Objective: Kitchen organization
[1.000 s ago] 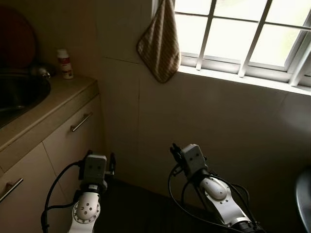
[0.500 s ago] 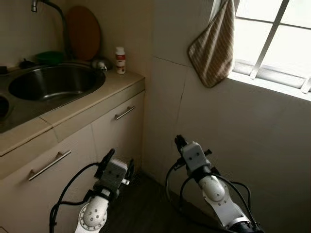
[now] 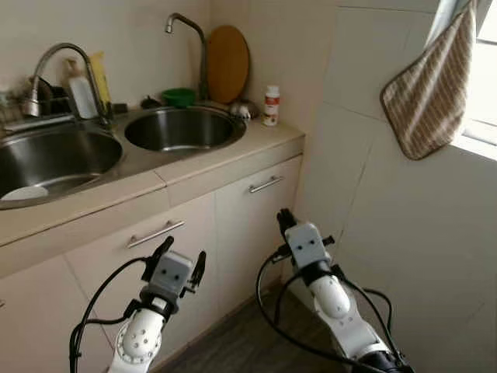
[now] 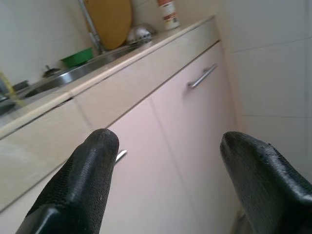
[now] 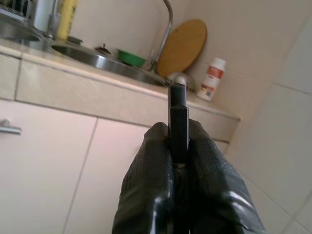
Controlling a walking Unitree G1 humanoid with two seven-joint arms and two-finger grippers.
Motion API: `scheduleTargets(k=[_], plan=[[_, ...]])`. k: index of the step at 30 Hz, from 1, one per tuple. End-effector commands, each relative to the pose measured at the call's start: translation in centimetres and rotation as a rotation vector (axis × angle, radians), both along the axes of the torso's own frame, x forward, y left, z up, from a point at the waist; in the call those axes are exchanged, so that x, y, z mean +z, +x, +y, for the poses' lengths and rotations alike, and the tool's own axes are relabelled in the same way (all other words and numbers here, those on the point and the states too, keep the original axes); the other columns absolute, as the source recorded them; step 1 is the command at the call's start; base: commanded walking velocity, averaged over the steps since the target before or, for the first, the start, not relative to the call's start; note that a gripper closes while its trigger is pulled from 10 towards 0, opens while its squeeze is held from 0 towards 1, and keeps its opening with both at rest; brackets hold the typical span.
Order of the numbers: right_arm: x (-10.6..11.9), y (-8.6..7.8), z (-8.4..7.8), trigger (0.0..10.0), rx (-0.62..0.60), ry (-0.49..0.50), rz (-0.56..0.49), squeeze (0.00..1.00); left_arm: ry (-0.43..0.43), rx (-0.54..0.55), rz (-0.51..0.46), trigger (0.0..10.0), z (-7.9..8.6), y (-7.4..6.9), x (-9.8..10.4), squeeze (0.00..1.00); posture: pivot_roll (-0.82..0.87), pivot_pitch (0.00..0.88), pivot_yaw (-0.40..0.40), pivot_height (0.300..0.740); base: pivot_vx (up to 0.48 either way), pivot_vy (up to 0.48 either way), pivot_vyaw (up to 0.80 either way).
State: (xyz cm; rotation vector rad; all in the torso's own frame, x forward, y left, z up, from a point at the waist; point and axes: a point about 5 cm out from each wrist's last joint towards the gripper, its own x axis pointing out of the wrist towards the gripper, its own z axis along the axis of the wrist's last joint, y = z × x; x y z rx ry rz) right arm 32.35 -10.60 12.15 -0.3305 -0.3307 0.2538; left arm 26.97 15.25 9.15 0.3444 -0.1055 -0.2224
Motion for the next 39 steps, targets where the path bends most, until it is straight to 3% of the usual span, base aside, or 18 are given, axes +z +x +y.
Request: scheduleTargets(k=[1, 22, 27, 30, 32, 33, 34, 39], plan=[[0.5, 0.1, -0.6, 0.0, -0.026, 0.023, -0.021, 0.0, -0.001, -0.028, -0.001, 10.0, -0.5, 0.1, 0.1, 0.0, 0.07, 0.0, -0.039, 0.74, 0.0, 0.0, 0.0], [0.6, -0.5, -1.3, 0.0, -0.075, 0.054, -0.046, 0.0, -0.01, -0.087, 0.015, 10.0, -1.3, 0.5, 0.0, 0.0, 0.02, 0.0, 0.002, 0.74, 0.0, 0.0, 0.0], [1.5, -0.3, -1.0, 0.0, -0.078, 0.067, -0.087, 0.0, -0.035, -0.043, -0.042, 10.0, -0.5, 0.6, 1.0, 0.0, 0.04, 0.0, -0.002, 0.74, 0.0, 0.0, 0.0], [2.9, -0.2, -0.6, 0.0, -0.075, 0.064, -0.156, 0.0, -0.063, -0.006, -0.119, 10.0, 0.1, 1.0, 2.8, 0.0, 0.04, 0.0, -0.006, 0.74, 0.324, 0.0, 0.0], [6.1, -0.1, 0.0, 0.0, -0.061, 0.016, -0.317, 0.0, -0.085, 0.015, -0.24, 10.0, 0.4, 1.7, 5.8, 0.0, 0.04, 0.0, -0.004, 0.74, 0.366, 0.0, 0.66], [6.1, -0.1, 0.0, 0.0, -0.061, 0.016, -0.317, 0.0, -0.085, 0.015, -0.24, 10.0, 0.4, 1.7, 5.8, 0.0, 0.04, 0.0, -0.004, 0.74, 0.368, 0.0, 0.8], [8.0, -0.2, 0.4, 0.0, -0.058, -0.012, -0.413, 0.0, -0.085, 0.013, -0.301, 10.0, 0.3, 2.0, 7.5, 0.0, 0.04, 0.0, -0.002, 0.74, 0.386, 0.0, 0.8], [12.3, -0.5, 1.2, 0.0, -0.033, -0.047, -0.603, 0.0, -0.094, -0.015, -0.408, 10.0, -0.3, 2.0, 10.3, 0.0, 0.04, 0.0, -0.006, 0.74, 0.394, 0.0, 0.8]])
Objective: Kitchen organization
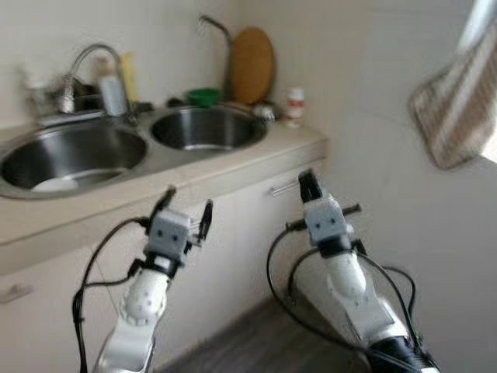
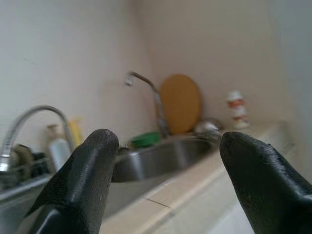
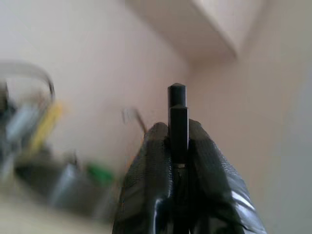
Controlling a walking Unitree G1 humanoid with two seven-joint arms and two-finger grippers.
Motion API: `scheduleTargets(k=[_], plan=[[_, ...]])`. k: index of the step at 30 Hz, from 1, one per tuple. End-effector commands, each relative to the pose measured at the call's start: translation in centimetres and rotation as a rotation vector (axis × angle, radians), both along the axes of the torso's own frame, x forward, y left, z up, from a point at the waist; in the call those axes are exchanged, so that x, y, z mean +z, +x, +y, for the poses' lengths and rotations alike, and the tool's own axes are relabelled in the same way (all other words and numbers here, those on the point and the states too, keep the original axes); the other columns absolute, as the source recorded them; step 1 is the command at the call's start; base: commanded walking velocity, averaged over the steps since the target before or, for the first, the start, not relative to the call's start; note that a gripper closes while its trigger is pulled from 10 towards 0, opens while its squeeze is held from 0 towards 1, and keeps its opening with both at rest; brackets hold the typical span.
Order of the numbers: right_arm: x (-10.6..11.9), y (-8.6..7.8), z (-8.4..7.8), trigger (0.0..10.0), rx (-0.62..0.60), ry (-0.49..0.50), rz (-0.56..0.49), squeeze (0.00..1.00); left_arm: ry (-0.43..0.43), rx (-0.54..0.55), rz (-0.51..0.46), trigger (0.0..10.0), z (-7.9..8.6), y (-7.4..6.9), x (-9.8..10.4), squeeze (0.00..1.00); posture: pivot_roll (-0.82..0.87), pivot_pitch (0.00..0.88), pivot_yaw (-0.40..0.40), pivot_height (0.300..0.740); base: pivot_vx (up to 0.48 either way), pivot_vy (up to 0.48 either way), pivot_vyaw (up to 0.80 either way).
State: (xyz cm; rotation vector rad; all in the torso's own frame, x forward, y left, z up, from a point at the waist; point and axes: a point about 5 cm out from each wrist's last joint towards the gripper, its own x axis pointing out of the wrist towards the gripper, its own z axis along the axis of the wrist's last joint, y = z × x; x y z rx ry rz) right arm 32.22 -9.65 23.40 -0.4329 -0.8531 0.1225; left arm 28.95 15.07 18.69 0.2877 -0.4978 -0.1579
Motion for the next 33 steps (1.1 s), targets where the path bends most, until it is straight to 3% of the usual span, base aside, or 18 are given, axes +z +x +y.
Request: scheduleTargets(k=[1, 4, 19, 27, 33], plan=[[1.5, -0.5, 0.3, 0.0, 0.011, -0.024, -0.081, 0.0, 0.007, -0.006, -0.032, 10.0, -0.3, 0.0, 1.0, 0.0, 0.04, 0.0, -0.008, 0.74, 0.401, 0.0, 0.8], [3.4, -0.7, 1.4, 0.0, 0.072, -0.02, -0.142, 0.0, 0.016, -0.024, -0.06, 10.0, -0.8, -0.2, 1.7, 0.0, 0.04, 0.0, -0.016, 0.74, 0.407, 0.0, 0.8], [4.7, 0.2, 3.5, 0.0, 0.187, 0.014, -0.13, 0.0, 0.008, 0.0, -0.086, 10.0, -0.6, -0.1, 2.8, 0.0, 0.07, 0.0, -0.034, 0.74, 0.403, 0.0, 0.8], [5.0, 0.7, 3.8, 0.0, 0.212, 0.031, -0.125, 0.0, 0.012, 0.004, -0.086, 10.0, -0.7, -0.2, 2.8, 0.0, 0.08, 0.0, -0.037, 0.74, 0.359, 0.0, 0.8], [5.6, 1.8, 3.0, 0.0, 0.18, 0.015, -0.143, 0.0, 0.014, 0.003, -0.081, 10.0, -0.9, -0.1, 2.8, 0.0, 0.09, 0.0, -0.04, 0.74, 0.0, 0.0, 0.0]])
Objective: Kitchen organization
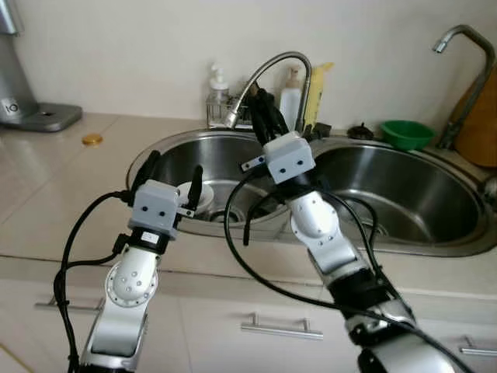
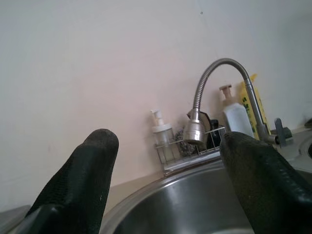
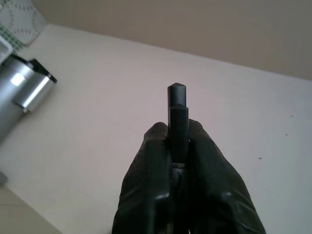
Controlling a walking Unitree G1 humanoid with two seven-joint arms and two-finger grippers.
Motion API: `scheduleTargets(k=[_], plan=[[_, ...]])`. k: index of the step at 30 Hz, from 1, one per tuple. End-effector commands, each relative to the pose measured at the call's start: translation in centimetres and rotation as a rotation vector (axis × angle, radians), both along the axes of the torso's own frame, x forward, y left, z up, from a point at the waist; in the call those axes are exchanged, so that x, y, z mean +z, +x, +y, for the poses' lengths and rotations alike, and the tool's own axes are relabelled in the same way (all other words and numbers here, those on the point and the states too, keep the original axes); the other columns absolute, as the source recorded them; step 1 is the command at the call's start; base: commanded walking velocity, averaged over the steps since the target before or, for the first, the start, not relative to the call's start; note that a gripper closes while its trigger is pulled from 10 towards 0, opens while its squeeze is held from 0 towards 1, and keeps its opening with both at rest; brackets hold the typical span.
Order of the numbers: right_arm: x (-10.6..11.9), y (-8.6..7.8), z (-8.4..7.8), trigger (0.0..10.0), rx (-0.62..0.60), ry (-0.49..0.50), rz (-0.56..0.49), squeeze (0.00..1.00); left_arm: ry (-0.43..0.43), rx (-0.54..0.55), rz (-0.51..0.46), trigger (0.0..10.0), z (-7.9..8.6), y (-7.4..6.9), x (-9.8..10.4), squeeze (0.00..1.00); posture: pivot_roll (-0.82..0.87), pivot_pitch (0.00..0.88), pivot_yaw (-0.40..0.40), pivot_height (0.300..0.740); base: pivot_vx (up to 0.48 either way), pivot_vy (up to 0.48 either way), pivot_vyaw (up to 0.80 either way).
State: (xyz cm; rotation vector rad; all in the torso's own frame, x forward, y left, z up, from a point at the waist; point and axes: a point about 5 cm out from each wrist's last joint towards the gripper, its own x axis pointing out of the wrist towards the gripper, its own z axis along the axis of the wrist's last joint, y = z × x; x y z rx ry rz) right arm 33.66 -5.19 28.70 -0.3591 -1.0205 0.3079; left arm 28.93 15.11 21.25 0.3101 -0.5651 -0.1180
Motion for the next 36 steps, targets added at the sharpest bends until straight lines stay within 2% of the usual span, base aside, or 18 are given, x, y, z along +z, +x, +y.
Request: scheduleTargets(k=[1, 8, 9, 12, 13, 14, 16, 17, 18, 19, 21, 24, 25, 36], plan=[[0.3, 0.5, -1.5, 0.0, -0.048, 0.017, -0.024, 0.0, 0.008, -0.031, -0.007, 10.0, -1.0, -0.1, 0.2, 0.0, 0.09, 0.0, -0.039, 0.74, 0.0, 0.0, 0.0], [-1.2, 3.2, -2.7, 0.0, -0.188, -0.16, 0.014, 0.0, 0.015, -0.038, 0.005, 10.0, -1.3, -0.2, 0.0, 0.0, 0.11, 0.0, -0.045, 0.74, 0.0, 0.0, 0.0], [-1.7, 4.0, -3.1, 0.0, -0.229, -0.197, 0.05, 0.0, 0.015, -0.037, 0.007, 10.0, -1.4, -0.2, 0.0, 0.0, 0.11, 0.0, -0.047, 0.74, 0.0, 0.0, 0.0], [-2.4, 4.7, -3.3, 0.0, -0.254, -0.24, 0.107, 0.0, 0.015, -0.037, 0.01, 10.0, -1.5, -0.1, -0.1, 0.0, 0.12, 0.0, -0.048, 0.74, 0.0, 0.0, 0.0], [-4.0, 5.5, -3.4, 0.0, -0.299, -0.327, 0.205, 0.0, 0.015, -0.041, 0.014, 10.0, -1.6, -0.1, -0.1, 0.0, 0.12, 0.0, -0.049, 0.74, 0.0, 0.0, 0.0], [-4.4, 5.7, -3.5, 0.0, -0.32, -0.347, 0.227, 0.0, 0.015, -0.042, 0.015, 10.0, -1.6, -0.2, -0.1, 0.0, 0.12, 0.0, -0.051, 0.74, 0.0, 0.0, 0.0], [-5.0, 6.1, -4.0, 6.0, -0.403, -0.385, 0.244, 0.0, 0.016, -0.044, 0.017, 10.0, -1.7, -0.2, -0.2, 0.0, 0.13, 0.0, -0.054, 0.74, 0.0, 0.0, 0.0], [-5.3, 6.3, -4.7, 10.0, -0.447, -0.35, 0.277, 0.0, 0.016, -0.045, 0.019, 10.0, -1.7, -0.3, -0.2, 0.0, 0.13, 0.0, -0.056, 0.74, 0.0, 0.0, 0.0], [-5.4, 6.4, -5.0, 10.0, -0.452, -0.337, 0.288, 0.0, 0.015, -0.045, 0.019, 10.0, -1.8, -0.3, -0.3, 0.0, 0.14, 0.0, -0.059, 0.74, 0.0, 0.0, 0.0], [-5.8, 6.5, -5.1, 10.0, -0.484, -0.376, 0.301, 0.0, 0.016, -0.044, 0.021, 10.0, -1.8, -0.3, -0.3, 0.0, 0.14, 0.0, -0.059, 0.74, 0.0, 0.0, 0.0], [-6.3, 6.7, -5.6, 10.0, -0.531, -0.392, 0.324, 0.0, 0.015, -0.039, 0.026, 10.0, -1.7, -0.3, -0.4, 0.0, 0.14, 0.0, -0.064, 0.74, 0.0, 0.0, 0.0], [-6.5, 6.8, -5.9, 10.0, -0.548, -0.391, 0.337, 0.0, 0.014, -0.037, 0.028, 10.0, -1.7, -0.3, -0.5, 0.0, 0.14, 0.0, -0.066, 0.74, 0.0, 0.0, 0.0], [-6.6, 6.9, -6.3, 10.0, -0.557, -0.366, 0.365, 1.0, 0.012, -0.035, 0.033, 10.0, -1.7, -0.4, -0.6, 0.0, 0.14, 0.0, -0.066, 0.74, 0.0, 0.0, 0.0], [-6.3, 7.0, -7.0, 10.0, -0.543, -0.293, 0.405, 1.0, 0.01, -0.043, 0.051, 10.0, -1.9, -0.4, -1.0, 0.0, 0.12, 0.0, -0.056, 0.74, 0.0, 0.0, 0.0]])
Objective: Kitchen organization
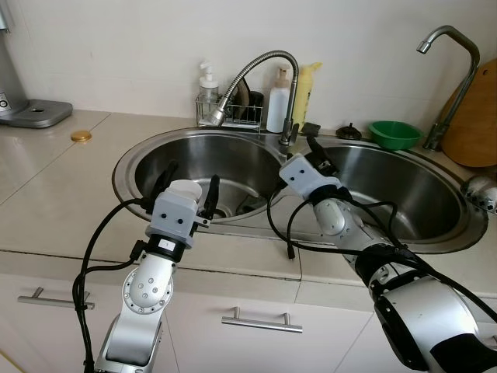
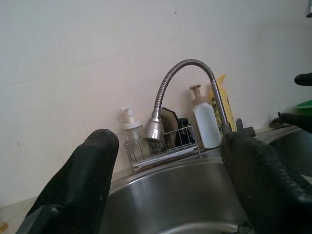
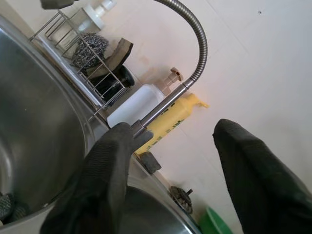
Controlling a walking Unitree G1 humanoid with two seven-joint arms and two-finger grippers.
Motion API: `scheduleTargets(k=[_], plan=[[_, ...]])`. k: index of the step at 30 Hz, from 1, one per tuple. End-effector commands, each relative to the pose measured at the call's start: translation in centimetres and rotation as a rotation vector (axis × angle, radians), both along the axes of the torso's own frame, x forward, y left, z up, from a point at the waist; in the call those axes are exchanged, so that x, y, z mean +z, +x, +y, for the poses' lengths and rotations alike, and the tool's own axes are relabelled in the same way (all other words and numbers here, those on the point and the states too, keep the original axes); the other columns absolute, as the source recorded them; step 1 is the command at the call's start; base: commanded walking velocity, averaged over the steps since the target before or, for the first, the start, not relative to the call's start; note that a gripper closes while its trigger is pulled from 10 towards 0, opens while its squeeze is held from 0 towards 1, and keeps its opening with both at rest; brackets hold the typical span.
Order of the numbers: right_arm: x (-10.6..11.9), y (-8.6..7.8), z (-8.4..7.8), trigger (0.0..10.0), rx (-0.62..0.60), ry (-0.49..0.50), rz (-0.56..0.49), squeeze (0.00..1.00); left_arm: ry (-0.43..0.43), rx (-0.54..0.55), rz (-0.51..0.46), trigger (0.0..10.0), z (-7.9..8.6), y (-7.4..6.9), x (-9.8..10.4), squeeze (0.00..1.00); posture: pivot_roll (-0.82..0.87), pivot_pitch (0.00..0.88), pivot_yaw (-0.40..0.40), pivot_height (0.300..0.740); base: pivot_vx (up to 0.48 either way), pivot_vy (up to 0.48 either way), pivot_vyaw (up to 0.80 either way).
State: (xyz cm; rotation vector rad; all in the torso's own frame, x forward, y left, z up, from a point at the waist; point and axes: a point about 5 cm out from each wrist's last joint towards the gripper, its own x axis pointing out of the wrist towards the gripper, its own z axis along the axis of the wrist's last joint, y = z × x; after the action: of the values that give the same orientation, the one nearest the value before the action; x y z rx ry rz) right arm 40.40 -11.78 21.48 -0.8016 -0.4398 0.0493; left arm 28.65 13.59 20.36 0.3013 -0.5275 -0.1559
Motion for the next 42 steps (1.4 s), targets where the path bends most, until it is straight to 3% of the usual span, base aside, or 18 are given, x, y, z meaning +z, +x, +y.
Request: scheduleTargets(k=[1, 5, 8, 12, 13, 14, 15, 26, 42], plan=[[1.0, 0.2, -0.5, 10.0, 0.0, 0.058, -0.008, 1.0, 0.007, -0.014, 0.011, 10.0, -0.5, -0.1, -0.1, 0.0, 0.12, 0.0, -0.055, 0.74, 0.0, 0.0, 0.0], [1.4, 0.0, -0.3, 10.0, 0.068, 0.221, -0.009, 1.0, 0.003, -0.016, 0.014, 10.0, -0.4, -0.2, -0.2, 0.0, 0.12, 0.0, -0.056, 0.74, 0.0, 0.0, 0.0], [1.7, -0.5, 0.2, 10.0, 0.177, 0.456, -0.005, 1.0, -0.008, -0.022, 0.024, 10.0, -0.4, -0.3, -0.3, 0.0, 0.12, 0.0, -0.056, 0.74, 0.0, 0.0, 0.0], [2.1, -1.1, 0.8, 10.0, 0.29, 0.588, -0.029, 1.0, -0.004, -0.029, 0.033, 10.0, -0.6, -0.4, -0.5, 0.0, 0.11, 0.0, -0.055, 0.74, 0.0, 0.0, 0.0], [2.0, -1.4, 1.0, 10.0, 0.316, 0.622, -0.035, 0.9, -0.007, -0.033, 0.036, 10.0, -0.6, -0.5, -0.5, 0.0, 0.11, 0.0, -0.053, 0.74, 0.0, 0.0, 0.0], [1.9, -2.0, 1.3, 10.0, 0.359, 0.664, -0.05, 0.36, -0.02, -0.039, 0.046, 10.0, -0.5, -0.4, -0.6, 0.0, 0.11, 0.0, -0.051, 0.74, 0.0, 0.0, 0.0], [1.9, -2.2, 1.3, 10.0, 0.366, 0.667, -0.057, 0.0, -0.02, -0.04, 0.046, 10.0, -0.5, -0.4, -0.6, 0.0, 0.1, 0.0, -0.049, 0.74, 0.0, 0.0, 0.0], [2.6, -5.6, 1.0, 10.0, 0.457, 0.674, -0.133, 0.0, -0.039, -0.063, 0.075, 10.0, -0.7, -0.1, -0.8, 0.0, 0.07, 0.0, -0.039, 0.74, -0.176, 0.0, 0.0], [1.3, -6.8, 0.1, 10.0, 0.379, 0.623, -0.057, 0.0, -0.047, -0.068, 0.077, 10.0, -0.7, -0.1, -1.0, 0.0, 0.07, 0.0, -0.041, 0.74, -0.328, 0.0, 0.0]])
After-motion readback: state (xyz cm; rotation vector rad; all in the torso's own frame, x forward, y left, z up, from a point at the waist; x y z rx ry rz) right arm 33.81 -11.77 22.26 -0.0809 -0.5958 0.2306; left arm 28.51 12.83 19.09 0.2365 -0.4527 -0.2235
